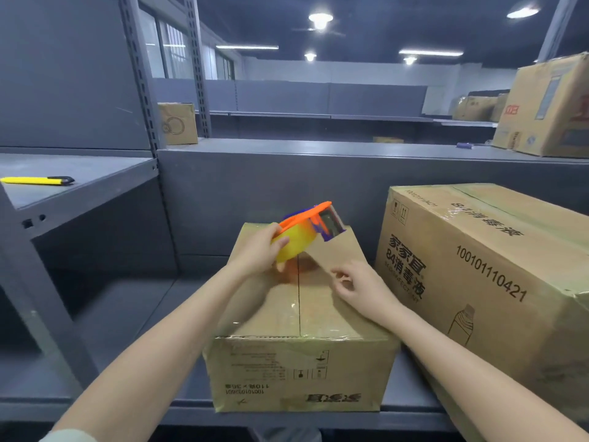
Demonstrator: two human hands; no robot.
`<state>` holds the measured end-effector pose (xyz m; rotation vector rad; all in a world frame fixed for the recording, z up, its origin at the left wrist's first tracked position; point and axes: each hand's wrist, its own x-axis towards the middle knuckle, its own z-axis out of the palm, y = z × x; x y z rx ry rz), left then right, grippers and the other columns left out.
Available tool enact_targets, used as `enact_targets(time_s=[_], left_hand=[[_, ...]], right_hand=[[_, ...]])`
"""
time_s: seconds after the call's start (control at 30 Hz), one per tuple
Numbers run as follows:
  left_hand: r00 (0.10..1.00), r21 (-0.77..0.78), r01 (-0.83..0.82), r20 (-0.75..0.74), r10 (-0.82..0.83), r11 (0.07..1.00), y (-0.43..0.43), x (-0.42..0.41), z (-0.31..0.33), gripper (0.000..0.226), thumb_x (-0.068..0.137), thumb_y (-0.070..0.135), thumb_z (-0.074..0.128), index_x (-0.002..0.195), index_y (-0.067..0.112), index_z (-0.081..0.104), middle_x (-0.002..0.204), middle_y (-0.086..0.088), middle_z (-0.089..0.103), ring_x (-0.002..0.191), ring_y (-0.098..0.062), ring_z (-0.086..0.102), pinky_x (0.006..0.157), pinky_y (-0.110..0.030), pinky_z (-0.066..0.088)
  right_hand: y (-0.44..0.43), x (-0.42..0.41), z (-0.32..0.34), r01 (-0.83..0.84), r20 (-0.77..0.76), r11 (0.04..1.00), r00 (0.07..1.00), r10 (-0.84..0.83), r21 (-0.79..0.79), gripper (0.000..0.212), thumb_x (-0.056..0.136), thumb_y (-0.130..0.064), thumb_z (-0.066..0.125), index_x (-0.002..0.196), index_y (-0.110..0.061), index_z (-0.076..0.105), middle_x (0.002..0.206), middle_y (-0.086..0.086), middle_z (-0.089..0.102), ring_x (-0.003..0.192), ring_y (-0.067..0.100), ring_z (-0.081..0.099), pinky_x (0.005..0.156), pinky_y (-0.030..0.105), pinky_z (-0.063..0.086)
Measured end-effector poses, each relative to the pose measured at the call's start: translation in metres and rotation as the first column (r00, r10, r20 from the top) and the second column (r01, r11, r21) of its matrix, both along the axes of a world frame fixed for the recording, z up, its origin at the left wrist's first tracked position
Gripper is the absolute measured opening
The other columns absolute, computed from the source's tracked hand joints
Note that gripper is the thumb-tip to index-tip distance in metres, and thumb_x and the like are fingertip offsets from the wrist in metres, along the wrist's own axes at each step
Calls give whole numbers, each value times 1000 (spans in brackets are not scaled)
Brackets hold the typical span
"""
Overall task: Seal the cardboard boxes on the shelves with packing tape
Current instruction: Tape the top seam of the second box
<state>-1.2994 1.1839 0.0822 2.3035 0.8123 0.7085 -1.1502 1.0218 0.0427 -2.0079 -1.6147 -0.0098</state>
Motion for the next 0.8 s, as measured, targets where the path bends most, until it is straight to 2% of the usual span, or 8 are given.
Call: enact_targets(time_s=[0.13,0.2,0.27,0.37,0.47,0.63,0.7,0.8], left_hand=[[955,-310,295,127,-268,904,-26,-17,4,17,100,23,39,101,10,51,75,4,45,58,-9,43,53,-17,36],[886,-443,463,245,-393,767,-36,-22,0,15,100,23,39,98,16,52,66,10,43,56,-8,37,54,-18,30],[809,-539,587,374,-453,604,-42,-24,-3,13,98,25,43,98,19,54,63,11,39,56,-8,30,52,-18,26],[749,-619,655,456,-480,434,-46,-24,-8,19,93,25,42,103,22,57,64,7,37,54,-7,29,52,-17,27],[748,-664,655,502,-434,360,-51,-20,-16,26,93,25,44,115,22,57,69,8,49,53,-7,34,52,-16,29],[843,-742,535,442,-305,403,-58,-21,-23,28,86,27,54,111,14,58,87,-8,57,61,-14,51,63,-26,34],[907,-725,420,351,-232,546,-59,-28,-19,26,88,23,56,110,10,59,80,-5,63,61,-13,59,60,-25,44],[945,-618,136,315,86,775,-59,-42,-4,22,97,17,45,90,4,60,83,-10,60,55,-13,59,48,-20,43]], right_hand=[[-6,16,23,-15,-50,991,999,21,132,64,76,-25,75,130,-8,45,124,-2,45,124,21,41,96,25,32],[-9,18,35,-160,-88,968,980,179,193,87,70,-26,82,141,-10,34,142,-2,35,133,19,34,105,30,33],[-17,16,48,-241,-114,947,956,269,212,102,67,-30,84,146,-29,20,148,-8,32,133,6,36,105,23,35],[-28,9,65,-297,-127,936,938,323,187,96,66,-28,83,134,-57,22,122,-35,49,109,-7,53,84,4,41],[-29,5,67,-330,-142,908,916,374,259,79,68,-12,71,130,-44,34,99,-30,58,88,-2,59,72,5,42],[-24,4,62,-280,-171,943,935,310,179,85,72,1,70,137,-37,32,104,-17,57,85,-7,56,67,6,42],[-20,4,58,-269,-139,954,948,286,129,85,75,-4,72,138,-39,29,110,-17,53,89,-10,54,65,4,43],[-12,3,57,-259,-97,962,959,268,90,85,76,-10,73,142,-37,27,116,-14,52,93,-6,53,63,6,43]])
